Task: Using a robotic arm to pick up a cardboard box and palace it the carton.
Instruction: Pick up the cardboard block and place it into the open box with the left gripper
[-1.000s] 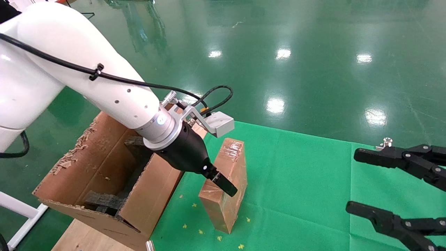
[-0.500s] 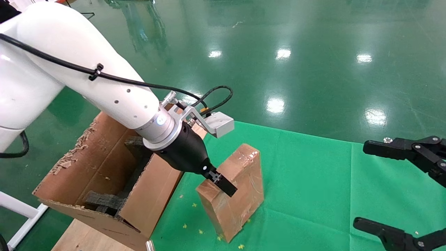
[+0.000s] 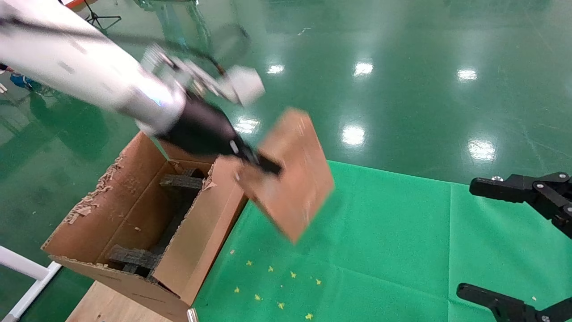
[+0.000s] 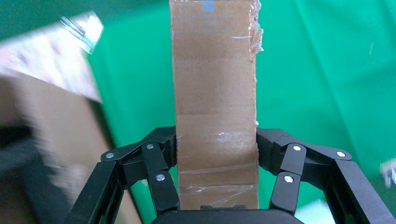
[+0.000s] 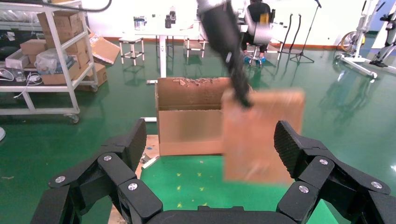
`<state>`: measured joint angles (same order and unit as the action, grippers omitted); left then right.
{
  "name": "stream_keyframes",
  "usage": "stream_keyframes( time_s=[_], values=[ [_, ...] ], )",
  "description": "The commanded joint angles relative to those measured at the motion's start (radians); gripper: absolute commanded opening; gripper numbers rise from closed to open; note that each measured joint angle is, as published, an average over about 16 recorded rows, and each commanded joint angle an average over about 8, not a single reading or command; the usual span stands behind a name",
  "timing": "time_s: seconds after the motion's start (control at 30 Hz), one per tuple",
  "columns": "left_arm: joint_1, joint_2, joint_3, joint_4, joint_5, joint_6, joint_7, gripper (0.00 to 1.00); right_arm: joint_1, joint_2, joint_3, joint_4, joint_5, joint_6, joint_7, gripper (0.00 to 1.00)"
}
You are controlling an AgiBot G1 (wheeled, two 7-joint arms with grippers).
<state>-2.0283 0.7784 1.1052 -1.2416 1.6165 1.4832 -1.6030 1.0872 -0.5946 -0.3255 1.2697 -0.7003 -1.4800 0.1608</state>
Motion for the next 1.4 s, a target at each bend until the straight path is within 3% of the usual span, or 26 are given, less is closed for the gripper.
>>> stream_keyframes(
  time_s=[0.03,0.37,0.6,1.0,1.4],
  values=[
    [-0.032,-0.034,-0.027,0.012,-0.006,-0.013,0.007,0.00,0.000,0.000,0.000,0.000,0.000,0.000,0.000,1.00],
    [-0.197,-0.156,-0.069,0.186,0.113,-0.016,0.116,0.00,0.000,0.000,0.000,0.000,0.000,0.000,0.000,1.00],
    [-0.238,-0.220,-0.046,0.286,0.205,0.003,0.225,0.00,0.000,0.000,-0.001,0.000,0.000,0.000,0.000,1.00],
    [-0.125,-0.303,-0.007,0.435,0.220,-0.088,0.470,0.00,0.000,0.000,-0.001,0.000,0.001,0.000,0.000,1.00],
    [-0.015,-0.310,-0.001,0.637,0.166,-0.193,0.646,0.00,0.000,0.000,-0.001,0.000,0.001,0.000,-0.001,1.00]
  ],
)
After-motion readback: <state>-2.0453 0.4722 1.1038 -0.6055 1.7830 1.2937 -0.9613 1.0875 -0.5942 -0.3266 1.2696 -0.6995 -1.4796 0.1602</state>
